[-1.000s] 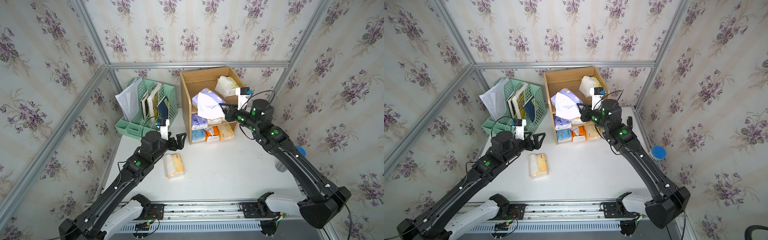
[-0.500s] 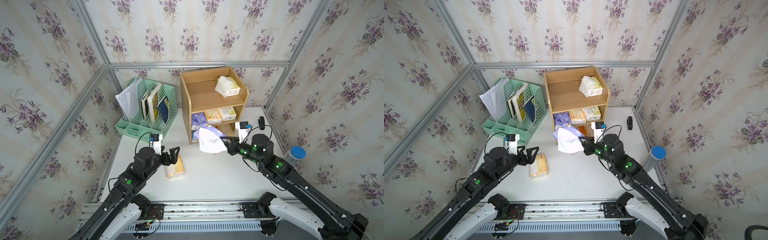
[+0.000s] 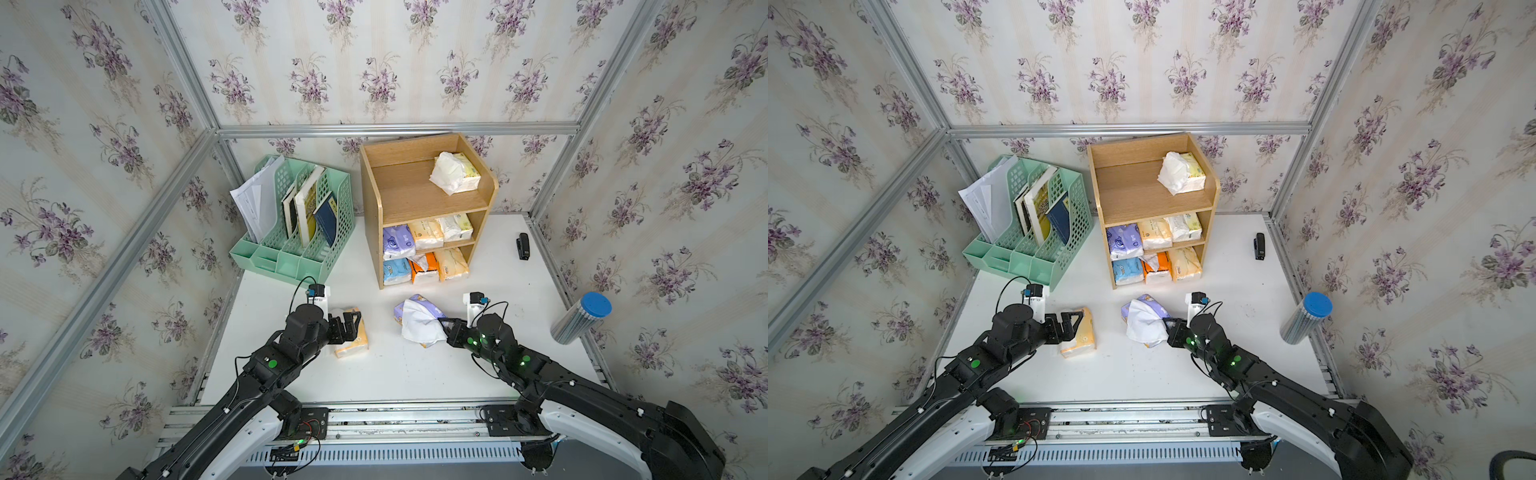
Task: Remove the tissue boxes from the shelf
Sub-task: Place the box of tissues at the center of the board, then adjust the box of tissues at the center of the board.
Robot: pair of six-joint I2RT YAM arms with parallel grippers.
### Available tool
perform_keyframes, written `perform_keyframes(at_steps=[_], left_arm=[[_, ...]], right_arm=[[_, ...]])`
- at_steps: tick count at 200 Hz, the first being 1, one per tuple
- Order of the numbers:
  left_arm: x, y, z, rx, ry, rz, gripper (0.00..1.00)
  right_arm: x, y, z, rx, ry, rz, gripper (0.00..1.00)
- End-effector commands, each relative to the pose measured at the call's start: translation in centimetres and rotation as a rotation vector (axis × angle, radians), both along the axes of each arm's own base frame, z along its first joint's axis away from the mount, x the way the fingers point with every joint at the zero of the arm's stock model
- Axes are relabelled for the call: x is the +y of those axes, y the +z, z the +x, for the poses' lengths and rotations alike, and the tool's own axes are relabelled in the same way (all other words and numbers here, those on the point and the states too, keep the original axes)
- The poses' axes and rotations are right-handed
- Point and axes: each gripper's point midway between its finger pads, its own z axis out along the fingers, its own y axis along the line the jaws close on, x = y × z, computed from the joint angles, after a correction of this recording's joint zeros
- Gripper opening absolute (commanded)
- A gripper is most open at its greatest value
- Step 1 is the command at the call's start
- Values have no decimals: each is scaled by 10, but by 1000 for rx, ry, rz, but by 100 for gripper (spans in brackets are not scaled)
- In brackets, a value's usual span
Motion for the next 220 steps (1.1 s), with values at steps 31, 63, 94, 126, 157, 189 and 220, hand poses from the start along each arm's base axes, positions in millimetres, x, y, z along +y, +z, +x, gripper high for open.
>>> perform_keyframes(at_steps=[31, 63, 94, 126, 157, 189, 220], left_arm=[[7, -10, 8, -12, 55, 13, 99], [18, -16, 4, -2, 74, 80, 99], [22, -12, 4, -51, 68, 97, 99], [20, -13, 13, -54, 66, 122, 99], [9, -21, 21, -26, 36, 126, 99], [1, -33, 24, 8, 19, 112, 99], [6, -31, 23, 4, 33, 130, 99]], right_arm=[[12, -4, 6, 9, -33, 6, 38], [9, -5, 8, 18, -28, -83, 56], [1, 19, 15, -69, -15, -194, 48], [2, 5, 19, -28, 54, -377, 29], [6, -37, 13, 95, 93, -446, 29], [22, -56, 4, 159, 138, -358, 28], [39, -46, -6, 194, 120, -217, 26]])
